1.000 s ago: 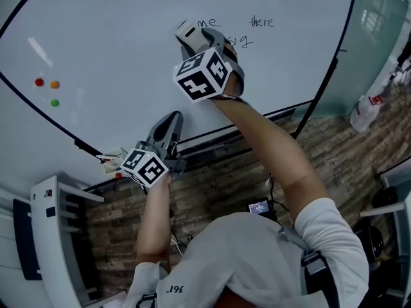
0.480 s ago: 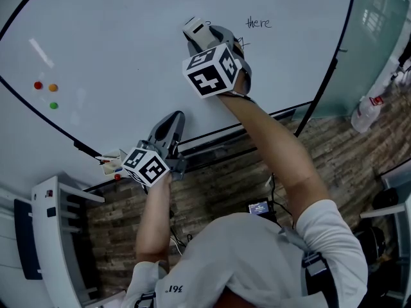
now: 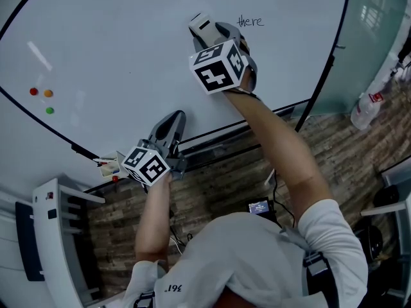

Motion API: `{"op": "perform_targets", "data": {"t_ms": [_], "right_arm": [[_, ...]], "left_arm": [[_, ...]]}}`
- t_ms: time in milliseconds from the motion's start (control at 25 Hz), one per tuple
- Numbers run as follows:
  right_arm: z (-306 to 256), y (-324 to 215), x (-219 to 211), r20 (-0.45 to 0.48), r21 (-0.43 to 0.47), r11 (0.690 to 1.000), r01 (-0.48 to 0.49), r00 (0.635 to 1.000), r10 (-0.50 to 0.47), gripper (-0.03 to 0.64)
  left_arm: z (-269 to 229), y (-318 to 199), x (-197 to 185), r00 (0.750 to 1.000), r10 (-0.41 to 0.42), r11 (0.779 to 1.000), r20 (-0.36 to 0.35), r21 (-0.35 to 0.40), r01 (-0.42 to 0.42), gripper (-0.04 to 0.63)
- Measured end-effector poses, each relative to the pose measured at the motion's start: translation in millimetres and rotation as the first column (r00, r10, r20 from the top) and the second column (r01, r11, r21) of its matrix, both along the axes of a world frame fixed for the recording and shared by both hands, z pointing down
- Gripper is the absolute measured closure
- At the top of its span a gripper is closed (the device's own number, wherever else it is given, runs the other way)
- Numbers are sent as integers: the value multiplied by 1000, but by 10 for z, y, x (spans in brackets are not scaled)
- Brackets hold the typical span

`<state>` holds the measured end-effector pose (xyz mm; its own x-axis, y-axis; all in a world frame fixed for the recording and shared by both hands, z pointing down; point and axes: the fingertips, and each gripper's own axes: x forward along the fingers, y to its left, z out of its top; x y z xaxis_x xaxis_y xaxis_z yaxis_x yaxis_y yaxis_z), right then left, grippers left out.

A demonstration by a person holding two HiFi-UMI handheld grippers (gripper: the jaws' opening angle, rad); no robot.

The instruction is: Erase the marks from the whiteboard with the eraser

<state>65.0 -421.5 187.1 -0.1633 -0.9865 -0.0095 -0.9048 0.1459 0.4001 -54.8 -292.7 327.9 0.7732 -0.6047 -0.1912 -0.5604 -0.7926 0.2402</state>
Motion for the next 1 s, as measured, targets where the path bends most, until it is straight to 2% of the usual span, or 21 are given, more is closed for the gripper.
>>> {"op": "perform_targets", "data": {"t_ms": [1000], "right_arm": [[54,-72,860,-12,0,999,-49,999,49,364]], "left_arm": [[70,-124,755,999,41,999,4,-6,-41,588]]}}
